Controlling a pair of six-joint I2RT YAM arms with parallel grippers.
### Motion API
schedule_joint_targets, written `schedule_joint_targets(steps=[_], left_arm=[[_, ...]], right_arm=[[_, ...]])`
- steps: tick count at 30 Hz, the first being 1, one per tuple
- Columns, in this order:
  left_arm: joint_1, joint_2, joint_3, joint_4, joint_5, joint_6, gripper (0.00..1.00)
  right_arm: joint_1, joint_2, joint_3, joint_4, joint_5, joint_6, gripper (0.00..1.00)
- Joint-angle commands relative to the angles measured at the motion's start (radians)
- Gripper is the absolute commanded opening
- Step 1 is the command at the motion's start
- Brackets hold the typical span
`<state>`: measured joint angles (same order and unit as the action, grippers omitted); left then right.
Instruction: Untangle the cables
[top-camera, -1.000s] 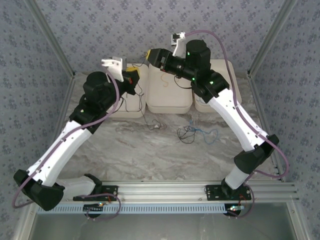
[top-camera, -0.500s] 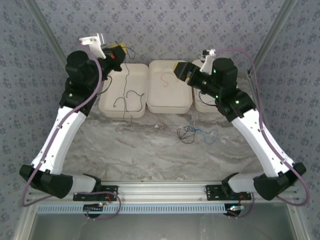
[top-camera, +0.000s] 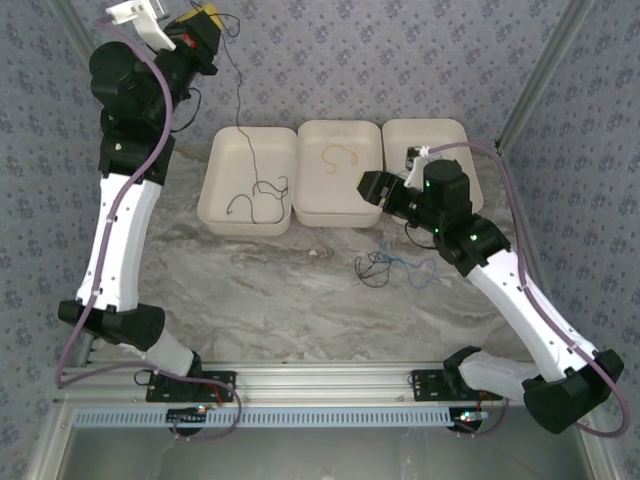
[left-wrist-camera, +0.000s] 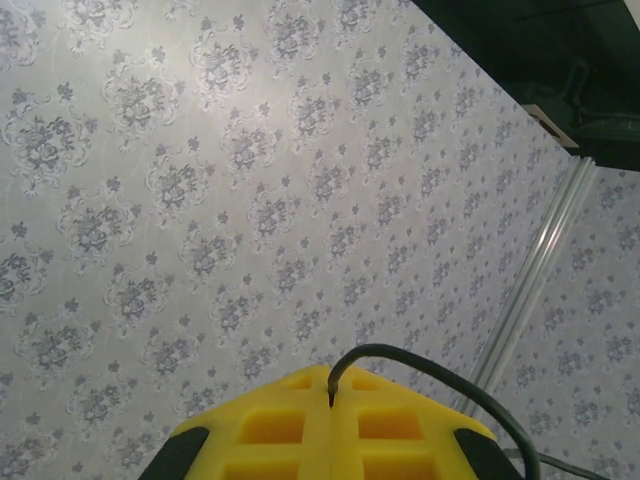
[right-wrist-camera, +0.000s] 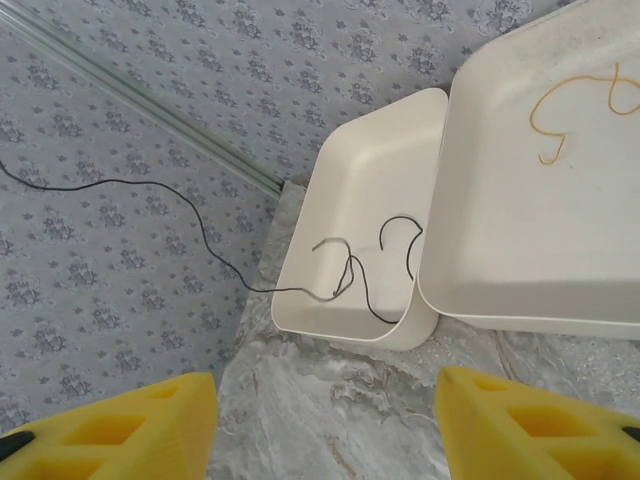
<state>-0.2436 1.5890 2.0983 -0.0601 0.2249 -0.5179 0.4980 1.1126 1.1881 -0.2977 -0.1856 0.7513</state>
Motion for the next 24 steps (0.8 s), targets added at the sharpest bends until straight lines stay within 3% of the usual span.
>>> schedule_joint_targets(steps=[1, 13, 24], left_arm=[[0.031, 0.046, 0.009, -0.042, 0.014, -0.006, 0.0], [0.055, 0.202, -0.178, -0.011, 0.027, 0.009, 0.0], [0.058, 0.523, -0.074, -0.104, -0.009, 0.042, 0.0]], right_arm=[[0.004, -0.054, -0.043, 0.016, 0.023, 0.012, 0.61], [0.006, -0.137, -0.17, 0.004, 0.052, 0.023, 0.61], [0.005, -0.169, -0.199, -0.027, 0.065, 0.002, 0.61]])
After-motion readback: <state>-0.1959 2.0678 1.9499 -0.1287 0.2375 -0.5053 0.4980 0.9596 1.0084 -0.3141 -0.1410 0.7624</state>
